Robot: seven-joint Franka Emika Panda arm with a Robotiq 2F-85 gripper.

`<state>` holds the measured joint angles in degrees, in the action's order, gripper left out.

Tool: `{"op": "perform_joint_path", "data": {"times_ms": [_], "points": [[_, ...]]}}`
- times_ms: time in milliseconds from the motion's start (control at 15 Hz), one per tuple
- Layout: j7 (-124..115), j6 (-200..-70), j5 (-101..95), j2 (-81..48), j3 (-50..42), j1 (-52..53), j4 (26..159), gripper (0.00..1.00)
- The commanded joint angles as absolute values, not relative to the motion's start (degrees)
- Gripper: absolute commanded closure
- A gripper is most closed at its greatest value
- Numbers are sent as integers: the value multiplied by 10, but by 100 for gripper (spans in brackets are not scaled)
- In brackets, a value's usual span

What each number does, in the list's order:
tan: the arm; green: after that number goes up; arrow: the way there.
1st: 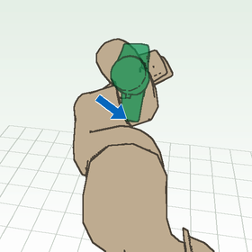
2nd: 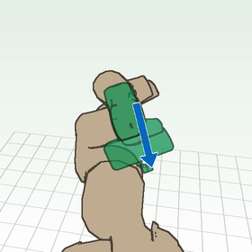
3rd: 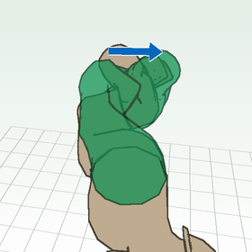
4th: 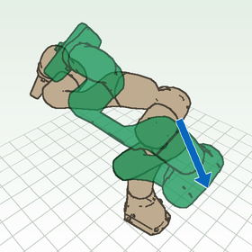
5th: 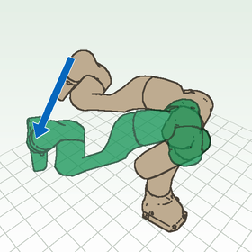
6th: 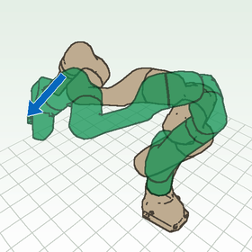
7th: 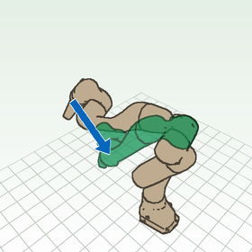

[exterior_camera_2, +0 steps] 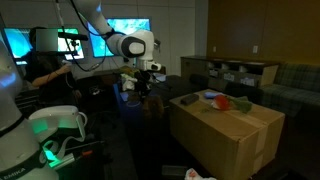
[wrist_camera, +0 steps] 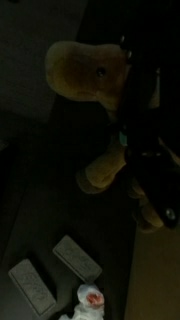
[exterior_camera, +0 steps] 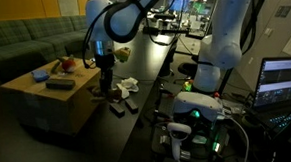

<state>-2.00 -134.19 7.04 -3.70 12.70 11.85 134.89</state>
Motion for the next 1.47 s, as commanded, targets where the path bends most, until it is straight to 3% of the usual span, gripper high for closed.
{"op": "perform_joint_path", "data": {"times_ms": [0,533,933,1000,1133,1400], "points": [[-29,-1393,68,-104,149,146,1340,99],[-140,-1469,-27,-322,110,225,1220,99],[-194,-1479,-51,-387,68,279,1148,99],[-202,-1480,-52,-388,64,284,1144,72],[-216,-1486,-58,-391,52,297,1140,66],[-237,-1497,-75,-378,30,310,1156,34]]}}
